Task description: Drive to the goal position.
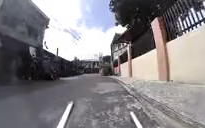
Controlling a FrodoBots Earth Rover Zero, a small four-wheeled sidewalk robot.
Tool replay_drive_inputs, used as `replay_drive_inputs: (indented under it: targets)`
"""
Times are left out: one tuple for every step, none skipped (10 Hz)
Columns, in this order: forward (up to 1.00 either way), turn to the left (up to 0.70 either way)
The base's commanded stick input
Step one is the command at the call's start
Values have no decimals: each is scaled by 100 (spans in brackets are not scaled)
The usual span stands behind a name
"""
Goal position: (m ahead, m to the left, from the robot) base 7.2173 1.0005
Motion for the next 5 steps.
replay_drive_inputs:
  targets:
    - [85,0]
    - [85,0]
    - [85,0]
    - [85,0]
    - [85,0]
